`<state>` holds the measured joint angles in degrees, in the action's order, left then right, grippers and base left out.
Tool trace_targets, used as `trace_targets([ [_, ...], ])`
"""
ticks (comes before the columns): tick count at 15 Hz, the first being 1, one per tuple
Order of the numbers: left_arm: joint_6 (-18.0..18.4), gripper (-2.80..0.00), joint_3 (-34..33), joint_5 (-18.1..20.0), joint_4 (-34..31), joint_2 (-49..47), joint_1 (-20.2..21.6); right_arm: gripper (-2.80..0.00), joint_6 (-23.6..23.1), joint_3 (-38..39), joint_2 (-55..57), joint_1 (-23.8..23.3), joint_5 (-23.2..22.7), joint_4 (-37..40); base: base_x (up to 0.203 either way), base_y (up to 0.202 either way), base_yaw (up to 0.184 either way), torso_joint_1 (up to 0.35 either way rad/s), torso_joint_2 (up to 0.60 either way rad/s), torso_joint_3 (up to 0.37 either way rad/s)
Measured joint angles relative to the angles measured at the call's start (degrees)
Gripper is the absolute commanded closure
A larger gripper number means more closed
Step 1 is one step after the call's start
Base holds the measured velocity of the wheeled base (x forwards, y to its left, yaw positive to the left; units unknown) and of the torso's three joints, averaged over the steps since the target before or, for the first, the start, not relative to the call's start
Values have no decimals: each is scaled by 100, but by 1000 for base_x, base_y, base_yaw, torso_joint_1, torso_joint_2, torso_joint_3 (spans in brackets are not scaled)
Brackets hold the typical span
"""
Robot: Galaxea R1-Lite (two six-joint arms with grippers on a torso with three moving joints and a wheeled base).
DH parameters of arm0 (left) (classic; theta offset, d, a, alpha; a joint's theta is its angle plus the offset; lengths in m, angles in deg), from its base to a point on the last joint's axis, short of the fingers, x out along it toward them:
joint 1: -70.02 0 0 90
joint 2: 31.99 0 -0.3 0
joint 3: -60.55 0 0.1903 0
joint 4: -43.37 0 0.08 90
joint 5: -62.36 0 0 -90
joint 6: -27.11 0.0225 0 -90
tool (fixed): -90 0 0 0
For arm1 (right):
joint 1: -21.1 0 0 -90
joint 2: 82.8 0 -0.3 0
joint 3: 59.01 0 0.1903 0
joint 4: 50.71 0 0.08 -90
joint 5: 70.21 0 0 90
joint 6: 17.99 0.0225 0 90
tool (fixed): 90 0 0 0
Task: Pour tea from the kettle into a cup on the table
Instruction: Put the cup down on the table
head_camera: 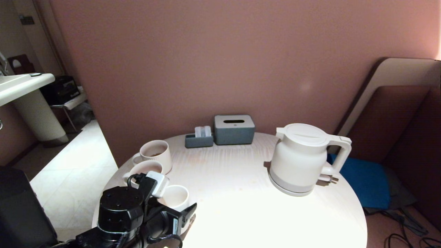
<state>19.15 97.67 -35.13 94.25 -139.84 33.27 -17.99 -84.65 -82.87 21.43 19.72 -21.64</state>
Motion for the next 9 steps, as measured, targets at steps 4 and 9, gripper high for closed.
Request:
trace_targets([
  [4,17,-280,2,-1,6,-20,0,0,0,0,0,0,2,0,0,0,0,0,0,0],
  [9,56,-280,-8,1,-2,-22,0,0,0,0,0,0,0,1,0,0,0,0,0,0],
])
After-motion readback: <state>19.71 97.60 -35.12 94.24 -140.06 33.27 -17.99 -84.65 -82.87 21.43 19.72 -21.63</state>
